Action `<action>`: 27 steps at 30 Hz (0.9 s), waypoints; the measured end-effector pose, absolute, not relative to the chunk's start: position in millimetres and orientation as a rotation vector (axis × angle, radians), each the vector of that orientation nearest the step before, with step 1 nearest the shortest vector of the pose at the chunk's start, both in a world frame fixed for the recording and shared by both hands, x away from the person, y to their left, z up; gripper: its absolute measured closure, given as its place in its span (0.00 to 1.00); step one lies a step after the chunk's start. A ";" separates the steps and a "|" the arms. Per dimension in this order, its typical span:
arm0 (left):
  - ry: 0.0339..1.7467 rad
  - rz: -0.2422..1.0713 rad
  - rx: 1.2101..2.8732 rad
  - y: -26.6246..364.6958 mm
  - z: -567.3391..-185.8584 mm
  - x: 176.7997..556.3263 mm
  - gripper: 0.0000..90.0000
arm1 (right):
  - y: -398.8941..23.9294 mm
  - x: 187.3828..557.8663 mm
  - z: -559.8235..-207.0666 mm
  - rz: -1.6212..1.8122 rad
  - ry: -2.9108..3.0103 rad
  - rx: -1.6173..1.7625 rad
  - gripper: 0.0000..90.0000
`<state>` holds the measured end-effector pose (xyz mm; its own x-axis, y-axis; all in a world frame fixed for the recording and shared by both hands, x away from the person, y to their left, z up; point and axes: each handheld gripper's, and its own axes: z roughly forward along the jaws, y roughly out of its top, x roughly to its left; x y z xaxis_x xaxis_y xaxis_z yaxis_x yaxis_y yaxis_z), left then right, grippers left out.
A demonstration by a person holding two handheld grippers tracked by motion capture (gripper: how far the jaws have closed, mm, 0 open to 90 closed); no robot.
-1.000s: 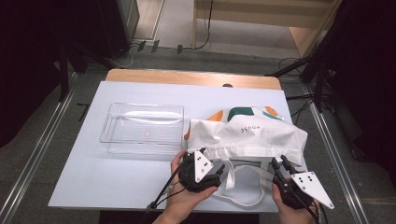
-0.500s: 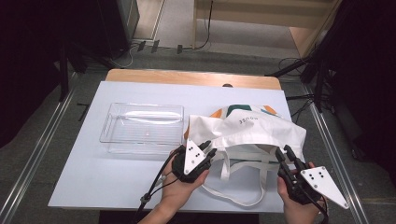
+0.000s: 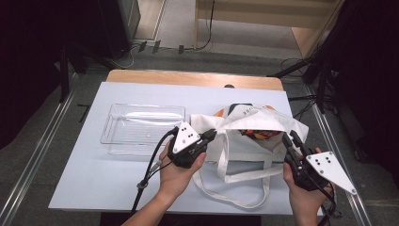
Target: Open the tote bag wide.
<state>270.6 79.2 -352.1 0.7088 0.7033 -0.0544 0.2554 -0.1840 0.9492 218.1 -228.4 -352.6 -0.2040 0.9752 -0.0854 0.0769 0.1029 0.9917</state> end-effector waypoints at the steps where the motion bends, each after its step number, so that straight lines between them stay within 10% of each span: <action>1: 0.767 0.470 1.750 79.3 -351.3 272.1 1.00 | -228.2 224.2 -349.3 1.216 1.463 1.084 0.82; 13: 0.831 0.389 1.683 82.5 -345.1 286.8 1.00 | -249.7 234.4 -375.0 1.240 1.570 1.175 0.44; 27: 0.853 0.392 1.660 79.3 -347.3 290.7 1.00 | -252.4 176.6 -426.1 1.279 1.580 1.321 0.41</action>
